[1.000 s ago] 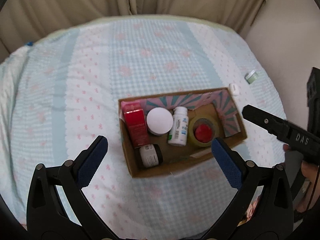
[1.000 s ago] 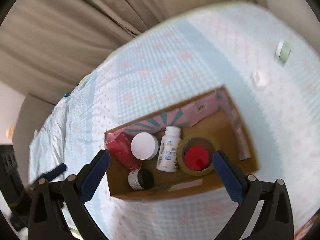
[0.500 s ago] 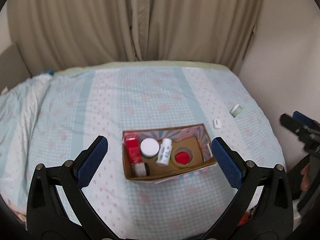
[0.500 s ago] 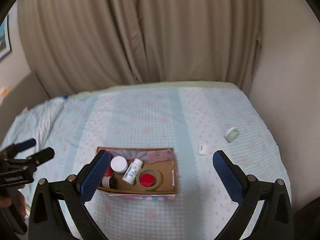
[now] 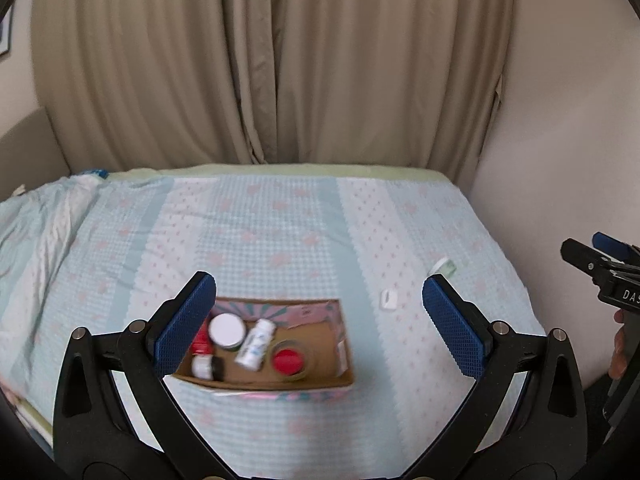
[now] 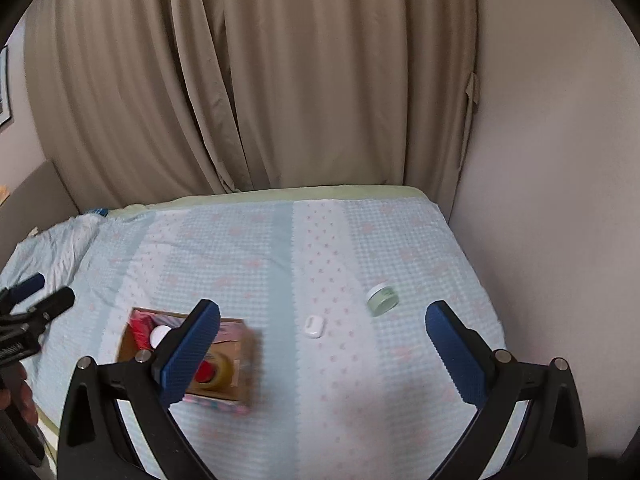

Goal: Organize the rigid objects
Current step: 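Lift both tools away from the box toward the earbud case and green jar, then grasp the white earbud case with the left tool while the right tool grasps the green jar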

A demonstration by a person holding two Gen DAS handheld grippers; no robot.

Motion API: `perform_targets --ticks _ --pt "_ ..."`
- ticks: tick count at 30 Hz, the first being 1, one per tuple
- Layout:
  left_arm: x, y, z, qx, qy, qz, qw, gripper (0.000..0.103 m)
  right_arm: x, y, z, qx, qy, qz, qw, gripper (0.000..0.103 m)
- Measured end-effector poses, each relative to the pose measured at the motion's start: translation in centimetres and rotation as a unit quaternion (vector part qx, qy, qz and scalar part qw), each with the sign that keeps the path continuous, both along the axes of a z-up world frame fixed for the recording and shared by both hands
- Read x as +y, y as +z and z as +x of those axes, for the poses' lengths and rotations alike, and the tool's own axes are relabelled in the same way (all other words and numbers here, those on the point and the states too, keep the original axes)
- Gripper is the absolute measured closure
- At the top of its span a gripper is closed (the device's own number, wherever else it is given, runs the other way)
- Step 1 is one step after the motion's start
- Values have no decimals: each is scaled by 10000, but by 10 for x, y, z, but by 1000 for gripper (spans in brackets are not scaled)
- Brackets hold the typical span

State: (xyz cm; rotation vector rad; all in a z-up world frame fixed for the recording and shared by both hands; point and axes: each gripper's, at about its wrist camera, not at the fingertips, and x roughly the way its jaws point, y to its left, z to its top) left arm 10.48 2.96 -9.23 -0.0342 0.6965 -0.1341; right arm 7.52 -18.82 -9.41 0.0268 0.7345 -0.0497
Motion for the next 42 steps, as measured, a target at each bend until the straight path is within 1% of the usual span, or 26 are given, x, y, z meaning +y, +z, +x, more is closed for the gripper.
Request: perform_targets --ticks 2,6,8,11,15,16,17,20,21,22,25,26,30,32,34,35,38,39,40,42 --pt "-32 -10 9 85 80 57 9999 0 -25 -6 10 -12 204 100 9997 0" --pt "-79 -34 32 339 163 -18 9993 0 -64 -25 39 196 462 99 9987 0" --pt "-100 -51 45 469 186 -65 9987 0 -79 -36 55 267 566 159 9979 0" --pt "-129 -85 67 678 233 -56 9974 0 -99 -57 79 421 693 246 9964 0" --pt "-161 -143 97 870 201 -64 9960 0 -121 -98 111 759 820 333 9932 0" --pt "-171 -163 106 927 192 -18 9955 0 -126 -110 120 825 834 359 9924 0" --pt "-176 -176 113 961 186 15 9952 0 -132 -123 128 895 837 378 9917 0" --pt "-193 -231 138 1078 159 56 9940 0 -145 -162 154 1097 863 411 9894 0" --pt "-196 -245 145 1109 166 58 9937 0 -151 -181 165 1179 918 425 9879 0" --pt "-198 -261 152 1132 183 65 9934 0 -153 -192 172 1227 959 420 9869 0" --pt "-208 -310 175 1144 219 150 9931 0 -159 -236 195 1362 1096 281 9842 0" --pt "-212 -330 183 1152 214 201 9929 2 -160 -251 201 1403 1124 222 9835 0" --pt "-218 -378 206 1255 114 335 9915 15 -166 -304 223 1497 1246 179 9807 1" --pt "-221 -393 213 1318 24 389 9905 17 -165 -328 233 1546 1320 96 9791 1" --pt "-223 -404 216 1365 -53 414 9898 21 -165 -342 239 1544 1378 47 9783 1" --pt "-224 -408 216 1375 -95 403 9896 23 -166 -346 242 1538 1394 38 9782 1" --pt "-225 -409 215 1287 -161 439 9906 23 -166 -360 250 1569 1374 38 9780 1" --pt "-225 -409 215 1286 -186 424 9906 26 -167 -363 254 1577 1355 45 9781 2" --pt "-226 -408 215 1277 -216 394 9908 28 -167 -366 256 1584 1352 69 9781 6" --pt "-226 -406 214 1262 -300 360 9909 43 -166 -369 261 1597 1369 74 9776 10"
